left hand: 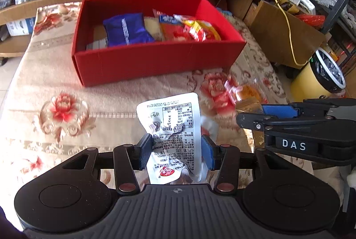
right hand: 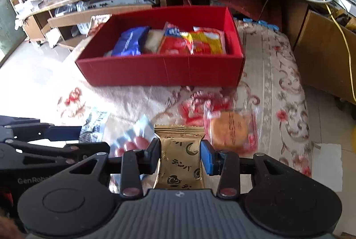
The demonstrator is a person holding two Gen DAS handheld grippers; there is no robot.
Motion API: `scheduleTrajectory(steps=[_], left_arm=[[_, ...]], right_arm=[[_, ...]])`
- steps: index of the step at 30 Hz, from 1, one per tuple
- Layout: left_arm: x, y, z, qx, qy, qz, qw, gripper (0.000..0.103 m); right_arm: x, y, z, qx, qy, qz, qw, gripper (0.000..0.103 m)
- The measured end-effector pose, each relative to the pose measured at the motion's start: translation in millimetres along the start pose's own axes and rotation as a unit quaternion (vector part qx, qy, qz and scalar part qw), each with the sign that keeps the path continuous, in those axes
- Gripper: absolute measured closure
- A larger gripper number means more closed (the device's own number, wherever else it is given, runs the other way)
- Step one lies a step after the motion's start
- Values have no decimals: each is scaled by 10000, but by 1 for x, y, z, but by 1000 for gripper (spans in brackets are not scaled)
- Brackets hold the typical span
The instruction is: Organize snacks
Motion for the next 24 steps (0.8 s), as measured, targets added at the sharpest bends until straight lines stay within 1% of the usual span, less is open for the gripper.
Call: scheduleTrajectory(steps=[6,12,17,24], left_arm=[[28,-4,1,12,-58,-251,9997,48],[53,-1,3,48,-109,-416,9991,48],[65,4,0,74,-101,-477,9988,48],[80,11,0,208,-101,-547,9982,48]], right_arm=[[25,-4,-1,73,17,-258,9996,65],[45,-1,-6,99,44,-390,9992,65],[64,3,-9,121,72,-514,9986,65],[85,9,-16,109,108,-641,9978,65]])
Point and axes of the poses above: each gripper's, at about its wrist camera, not at the fingertips, and y roughly the way its jaws point, z to its left, x to its top, the point moved 2 cm from there along y, roughly the way its jaws point, and after that the axes turned 11 degrees about x, right-handed, at the moved point
